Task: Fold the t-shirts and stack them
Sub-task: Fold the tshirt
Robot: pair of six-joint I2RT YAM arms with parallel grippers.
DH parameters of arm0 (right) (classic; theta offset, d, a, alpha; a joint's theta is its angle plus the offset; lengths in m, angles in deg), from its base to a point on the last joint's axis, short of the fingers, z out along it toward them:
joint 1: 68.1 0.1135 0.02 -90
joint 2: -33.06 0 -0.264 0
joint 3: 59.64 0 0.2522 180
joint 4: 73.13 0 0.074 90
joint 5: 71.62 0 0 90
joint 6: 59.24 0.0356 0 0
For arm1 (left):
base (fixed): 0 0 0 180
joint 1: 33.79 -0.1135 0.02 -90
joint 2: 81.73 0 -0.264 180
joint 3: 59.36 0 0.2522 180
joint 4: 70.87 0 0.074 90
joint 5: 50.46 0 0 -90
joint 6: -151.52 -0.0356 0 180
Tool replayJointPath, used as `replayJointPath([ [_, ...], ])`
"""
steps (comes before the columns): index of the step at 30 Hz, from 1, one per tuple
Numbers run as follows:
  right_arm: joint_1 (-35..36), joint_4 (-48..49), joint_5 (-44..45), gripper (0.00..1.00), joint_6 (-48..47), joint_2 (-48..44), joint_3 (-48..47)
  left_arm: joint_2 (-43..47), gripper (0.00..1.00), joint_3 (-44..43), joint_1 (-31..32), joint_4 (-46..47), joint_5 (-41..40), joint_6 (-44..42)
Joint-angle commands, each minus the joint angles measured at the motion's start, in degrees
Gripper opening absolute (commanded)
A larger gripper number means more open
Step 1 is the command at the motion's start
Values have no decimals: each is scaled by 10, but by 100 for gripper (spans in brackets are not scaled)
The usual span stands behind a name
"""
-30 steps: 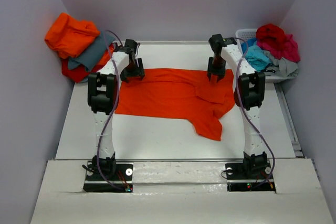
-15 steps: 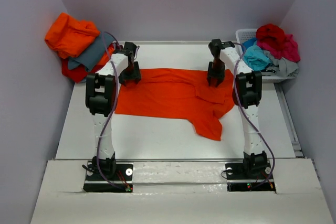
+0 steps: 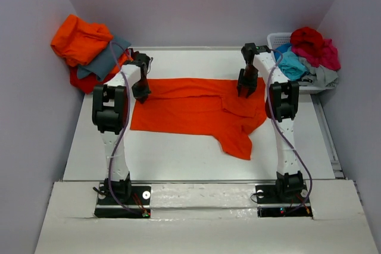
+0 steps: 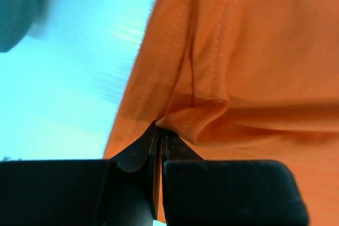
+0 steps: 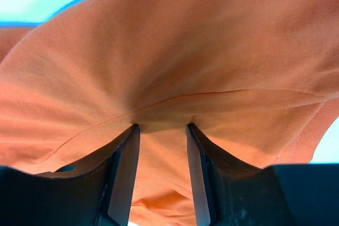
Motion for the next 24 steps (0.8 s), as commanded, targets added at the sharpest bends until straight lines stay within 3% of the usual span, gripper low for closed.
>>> replayJointPath([
  [1, -14, 41, 23, 47, -8, 30, 16, 55, 12, 6, -9, -5, -29, 9],
  [4, -14, 40, 27, 47, -10, 32, 19, 59, 6, 10, -15, -4, -36, 13],
  [8, -20, 38, 28, 47, -12, 34, 21, 72, 6, 28, -15, 2, -42, 17],
  [14, -20, 39, 24, 47, -15, 36, 18, 85, 14, 32, -20, 2, -52, 23],
  [17, -20, 39, 22, 47, -16, 34, 21, 82, 28, 38, -20, 3, -50, 24],
  [18, -20, 39, 21, 47, -18, 33, 23, 82, 44, 39, -20, 5, -49, 24],
  [21, -20, 40, 18, 47, -21, 26, 26, 92, 64, 39, -20, 10, -45, 26],
  [24, -20, 42, 17, 47, -22, 20, 29, 94, 68, 27, -20, 9, -43, 29],
])
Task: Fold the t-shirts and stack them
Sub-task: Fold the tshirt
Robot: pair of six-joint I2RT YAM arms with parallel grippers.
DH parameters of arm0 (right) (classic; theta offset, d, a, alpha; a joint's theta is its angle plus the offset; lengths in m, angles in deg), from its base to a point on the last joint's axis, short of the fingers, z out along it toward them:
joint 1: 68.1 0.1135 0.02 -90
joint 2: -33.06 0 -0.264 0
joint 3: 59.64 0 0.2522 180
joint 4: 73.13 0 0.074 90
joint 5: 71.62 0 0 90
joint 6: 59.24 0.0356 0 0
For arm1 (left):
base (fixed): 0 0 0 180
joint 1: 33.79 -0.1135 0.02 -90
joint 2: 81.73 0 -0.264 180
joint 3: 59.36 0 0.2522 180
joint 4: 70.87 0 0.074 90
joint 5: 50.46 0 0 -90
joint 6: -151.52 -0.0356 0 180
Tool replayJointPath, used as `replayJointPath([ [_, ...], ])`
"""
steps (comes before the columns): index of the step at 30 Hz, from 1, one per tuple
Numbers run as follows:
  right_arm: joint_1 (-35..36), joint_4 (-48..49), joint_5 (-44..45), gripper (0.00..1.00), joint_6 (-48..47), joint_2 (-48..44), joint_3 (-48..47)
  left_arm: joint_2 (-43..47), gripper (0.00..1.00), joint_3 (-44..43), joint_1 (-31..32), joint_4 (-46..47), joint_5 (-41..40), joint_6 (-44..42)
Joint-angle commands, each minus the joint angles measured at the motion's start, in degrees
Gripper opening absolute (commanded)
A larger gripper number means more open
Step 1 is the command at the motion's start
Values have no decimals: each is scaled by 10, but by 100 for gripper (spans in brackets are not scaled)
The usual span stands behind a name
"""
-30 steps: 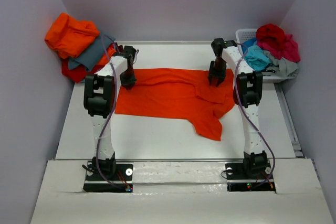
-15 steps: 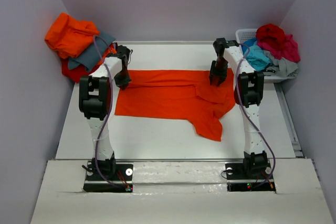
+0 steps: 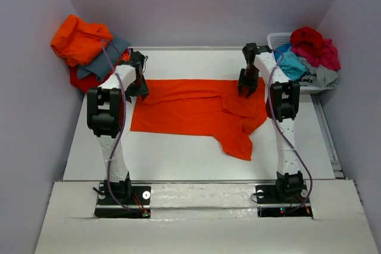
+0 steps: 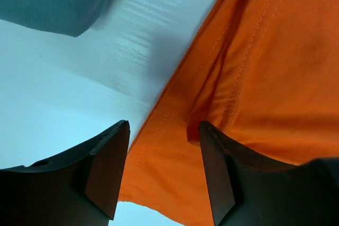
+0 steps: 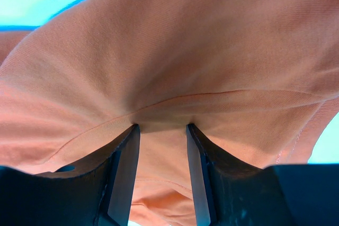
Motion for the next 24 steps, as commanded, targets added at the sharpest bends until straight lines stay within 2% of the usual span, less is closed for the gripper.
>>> replayJointPath([
  [1, -14, 40, 22, 47, -20, 18, 26, 48, 68, -13, -2, -2, -7, 7],
  [7, -14, 53, 14, 47, -20, -2, 46, 27, 68, -72, 12, -3, 9, 6],
  [17, -14, 55, 7, 47, -20, -20, 50, -82, 68, -238, 41, -49, 21, 3],
  [24, -14, 56, 7, 47, -20, -17, 49, -107, 67, -222, 41, -37, 22, 7],
])
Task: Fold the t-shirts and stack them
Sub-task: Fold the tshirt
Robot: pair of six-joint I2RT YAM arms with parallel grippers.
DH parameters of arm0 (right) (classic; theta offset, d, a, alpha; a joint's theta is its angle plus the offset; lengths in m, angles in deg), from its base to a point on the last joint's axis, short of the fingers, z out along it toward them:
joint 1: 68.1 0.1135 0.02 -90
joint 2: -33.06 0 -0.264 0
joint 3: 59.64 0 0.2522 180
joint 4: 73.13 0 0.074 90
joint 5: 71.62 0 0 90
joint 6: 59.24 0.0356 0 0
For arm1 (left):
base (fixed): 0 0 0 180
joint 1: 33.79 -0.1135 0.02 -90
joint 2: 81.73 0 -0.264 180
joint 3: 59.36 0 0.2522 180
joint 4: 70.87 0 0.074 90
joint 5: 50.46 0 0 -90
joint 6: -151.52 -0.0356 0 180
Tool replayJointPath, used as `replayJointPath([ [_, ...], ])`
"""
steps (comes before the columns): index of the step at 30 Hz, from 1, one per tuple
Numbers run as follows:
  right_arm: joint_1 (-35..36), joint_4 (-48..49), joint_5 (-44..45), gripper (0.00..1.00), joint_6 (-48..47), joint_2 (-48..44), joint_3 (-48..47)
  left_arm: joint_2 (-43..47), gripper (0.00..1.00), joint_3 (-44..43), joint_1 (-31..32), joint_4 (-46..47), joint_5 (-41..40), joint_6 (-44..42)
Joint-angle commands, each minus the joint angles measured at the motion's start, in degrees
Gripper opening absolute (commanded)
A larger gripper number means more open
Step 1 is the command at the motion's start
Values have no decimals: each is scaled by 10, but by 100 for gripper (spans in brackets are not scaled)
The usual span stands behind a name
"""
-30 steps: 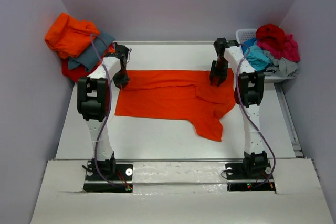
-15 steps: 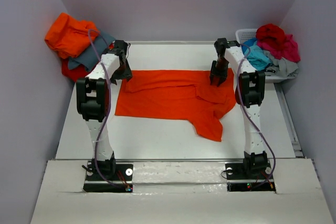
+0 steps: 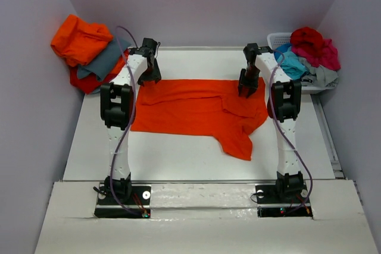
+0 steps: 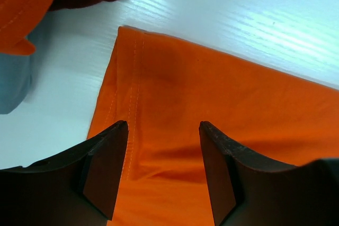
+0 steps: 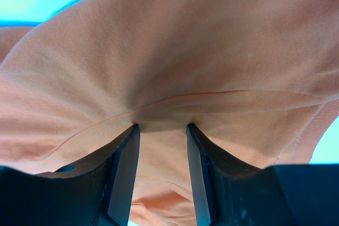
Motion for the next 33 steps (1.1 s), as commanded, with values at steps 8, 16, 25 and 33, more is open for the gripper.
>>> replayJointPath([
  [8, -10, 35, 20, 47, -11, 8, 25, 10, 67, 39, -3, 4, -5, 10],
  [16, -10, 37, 19, 47, -13, 8, 31, 6, 67, 48, -9, 6, -19, 12],
  [25, -10, 37, 19, 47, -13, 9, 31, 7, 66, 46, -32, 6, -22, 10],
  [33, -10, 37, 19, 47, -13, 10, 31, 10, 65, 61, -38, 16, -9, 5],
])
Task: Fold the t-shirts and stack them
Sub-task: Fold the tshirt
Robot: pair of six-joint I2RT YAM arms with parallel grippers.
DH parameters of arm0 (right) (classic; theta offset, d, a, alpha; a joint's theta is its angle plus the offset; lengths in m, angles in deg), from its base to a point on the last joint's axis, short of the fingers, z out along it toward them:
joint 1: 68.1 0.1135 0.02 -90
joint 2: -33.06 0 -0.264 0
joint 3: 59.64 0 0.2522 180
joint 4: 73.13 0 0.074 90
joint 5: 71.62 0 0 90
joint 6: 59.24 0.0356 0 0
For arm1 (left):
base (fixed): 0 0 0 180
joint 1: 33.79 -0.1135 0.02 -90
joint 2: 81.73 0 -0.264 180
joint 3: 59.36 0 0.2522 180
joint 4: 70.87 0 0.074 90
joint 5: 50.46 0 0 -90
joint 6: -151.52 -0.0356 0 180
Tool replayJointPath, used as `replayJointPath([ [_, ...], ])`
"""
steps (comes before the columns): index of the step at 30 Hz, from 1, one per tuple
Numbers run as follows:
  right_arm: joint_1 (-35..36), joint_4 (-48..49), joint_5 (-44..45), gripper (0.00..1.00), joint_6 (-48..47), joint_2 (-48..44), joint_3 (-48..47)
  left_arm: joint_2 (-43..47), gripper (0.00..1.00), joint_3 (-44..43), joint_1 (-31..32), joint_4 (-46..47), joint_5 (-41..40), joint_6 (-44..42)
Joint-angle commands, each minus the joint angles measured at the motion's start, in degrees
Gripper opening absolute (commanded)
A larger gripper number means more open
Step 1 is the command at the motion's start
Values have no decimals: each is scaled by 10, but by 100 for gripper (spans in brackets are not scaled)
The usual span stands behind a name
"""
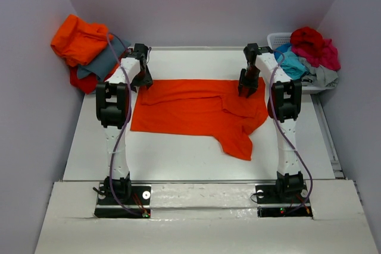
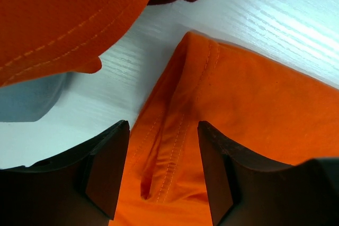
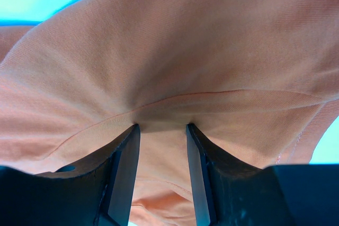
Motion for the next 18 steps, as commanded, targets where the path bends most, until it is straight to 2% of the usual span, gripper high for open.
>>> replayJointPath([
  [1, -10, 29, 19, 47, -12, 15, 20, 22, 63, 14, 2, 6, 2, -3],
  [12, -10, 27, 19, 47, -13, 18, 14, 15, 57, 13, 2, 13, 19, -11],
  [18, -10, 27, 19, 46, -13, 20, 13, 9, 48, 18, 2, 17, 23, -14],
])
